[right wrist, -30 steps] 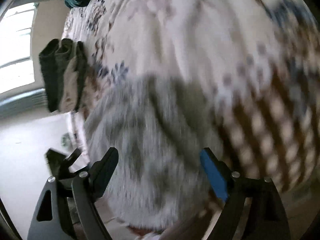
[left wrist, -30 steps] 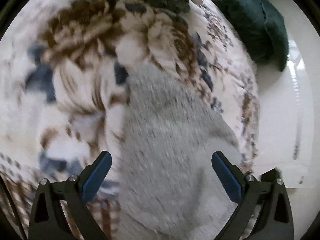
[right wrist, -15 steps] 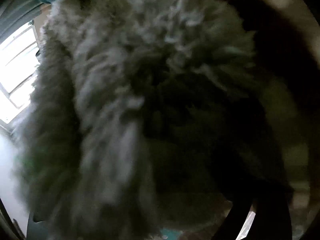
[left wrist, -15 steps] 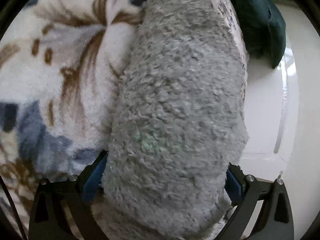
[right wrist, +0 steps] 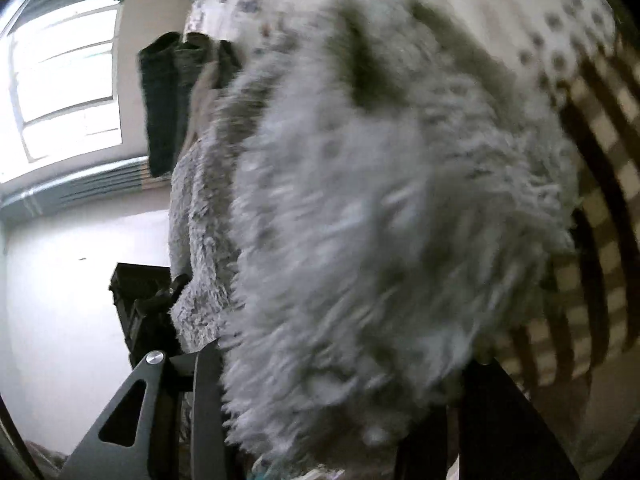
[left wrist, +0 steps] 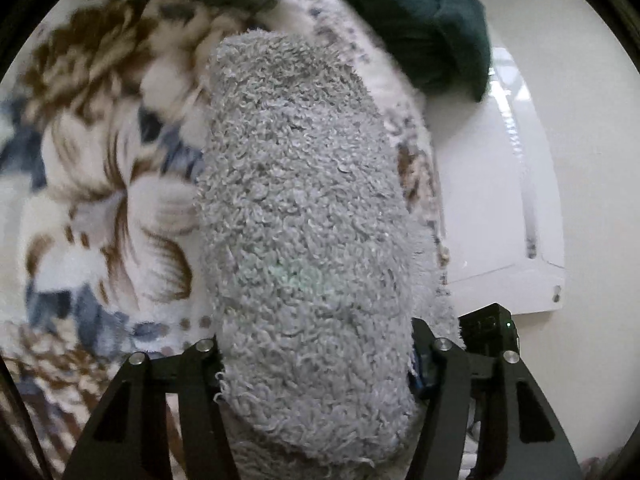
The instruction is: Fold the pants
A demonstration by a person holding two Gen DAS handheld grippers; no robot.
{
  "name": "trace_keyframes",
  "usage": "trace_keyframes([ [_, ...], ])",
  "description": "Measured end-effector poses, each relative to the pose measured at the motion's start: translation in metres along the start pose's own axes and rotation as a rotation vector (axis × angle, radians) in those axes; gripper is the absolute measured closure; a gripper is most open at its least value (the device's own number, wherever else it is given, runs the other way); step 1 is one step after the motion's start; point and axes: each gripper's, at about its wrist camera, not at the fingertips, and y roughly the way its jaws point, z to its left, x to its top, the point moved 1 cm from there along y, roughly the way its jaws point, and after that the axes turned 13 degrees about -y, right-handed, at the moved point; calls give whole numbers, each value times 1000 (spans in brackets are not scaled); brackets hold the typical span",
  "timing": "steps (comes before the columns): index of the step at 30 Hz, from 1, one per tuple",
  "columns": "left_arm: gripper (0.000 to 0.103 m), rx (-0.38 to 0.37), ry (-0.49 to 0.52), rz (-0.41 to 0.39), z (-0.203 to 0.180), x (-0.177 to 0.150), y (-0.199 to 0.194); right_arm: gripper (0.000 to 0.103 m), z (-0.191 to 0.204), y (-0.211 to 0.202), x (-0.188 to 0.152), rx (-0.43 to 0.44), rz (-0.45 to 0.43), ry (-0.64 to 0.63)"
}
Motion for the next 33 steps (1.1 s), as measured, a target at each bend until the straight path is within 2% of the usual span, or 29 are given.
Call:
trace_keyframes([
  [6, 46, -29, 33, -59, -42, 29, -81, 60, 103, -18, 19, 11, -44, -91],
  [10, 46, -38, 46, -139, -73, 68, -139, 60, 174, -14, 56, 40, -61, -180],
  [15, 46, -56, 37, -242, -104, 141, -198, 60, 256, 8, 127, 68, -79, -286],
  [17, 46, -61, 30, -271, -117, 172, -204, 60, 281, 14, 167, 85, -89, -326],
  [21, 45, -44, 14, -313, -123, 248, -216, 60, 324, 64, 248, 82, -81, -376],
  [26, 45, -40, -21, -305, -102, 345, -210, 60, 333, 112, 336, 58, -64, -373],
  [30, 45, -45, -92, -256, -65, 391, -187, 60, 319, 154, 391, 26, -42, -328],
  [33, 45, -18, -186, -201, -22, 406, -166, 60, 295, 183, 406, -6, 7, -263],
])
